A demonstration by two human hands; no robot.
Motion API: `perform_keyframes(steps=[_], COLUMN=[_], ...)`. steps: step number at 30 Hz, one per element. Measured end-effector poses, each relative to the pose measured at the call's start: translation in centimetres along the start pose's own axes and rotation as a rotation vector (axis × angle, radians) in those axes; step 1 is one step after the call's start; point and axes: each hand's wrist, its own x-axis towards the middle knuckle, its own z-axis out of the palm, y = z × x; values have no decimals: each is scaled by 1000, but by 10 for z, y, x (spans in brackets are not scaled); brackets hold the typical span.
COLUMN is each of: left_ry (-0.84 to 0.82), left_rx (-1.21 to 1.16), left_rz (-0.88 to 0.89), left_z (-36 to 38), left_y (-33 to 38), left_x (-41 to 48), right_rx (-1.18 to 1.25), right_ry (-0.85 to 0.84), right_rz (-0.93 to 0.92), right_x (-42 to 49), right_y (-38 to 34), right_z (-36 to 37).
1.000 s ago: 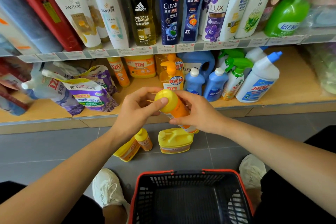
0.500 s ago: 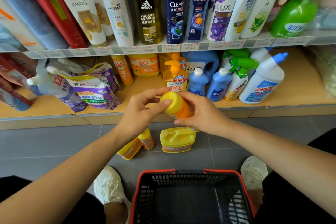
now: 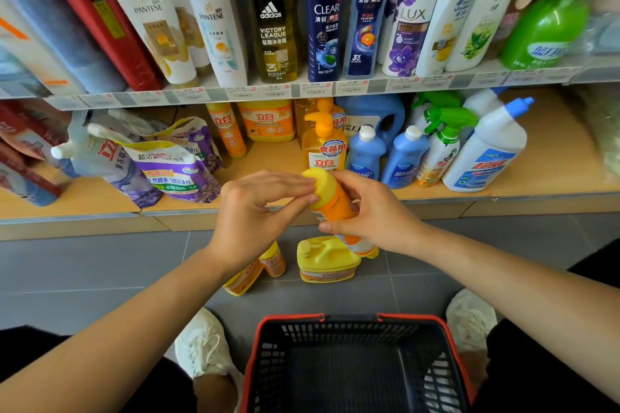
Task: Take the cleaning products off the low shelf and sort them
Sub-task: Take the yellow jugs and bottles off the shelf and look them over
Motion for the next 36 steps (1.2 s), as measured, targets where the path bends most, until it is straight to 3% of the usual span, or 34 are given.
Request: perform_keyframes(steps=[6, 14, 18, 24, 27, 29, 36], left_ry=[-23, -79, -49, -395, -631, -703, -550], left_rx=[-106, -125, -174, -188, -239, -324, -535], left_rz=[-230, -162, -342, -653, -698, -747, -914], left_z=[-1, 3, 6, 16, 26, 32, 26], left_y=[0, -8, -15, -49, -57, -57, -61], left_x=[4, 1, -6, -20, -34, -43, -48], right_rx=[-132, 127, 133, 195, 272, 325, 456], right_ry=[-63, -31, -11, 67, 119, 145, 245], right_rz=[-55, 11, 31, 0, -34, -44, 78], right_x=[1, 4, 6, 6, 6, 6, 13], right_y=[-1, 0, 2, -2, -6, -7, 6], right_z=[2, 1, -3, -12, -14, -14, -11])
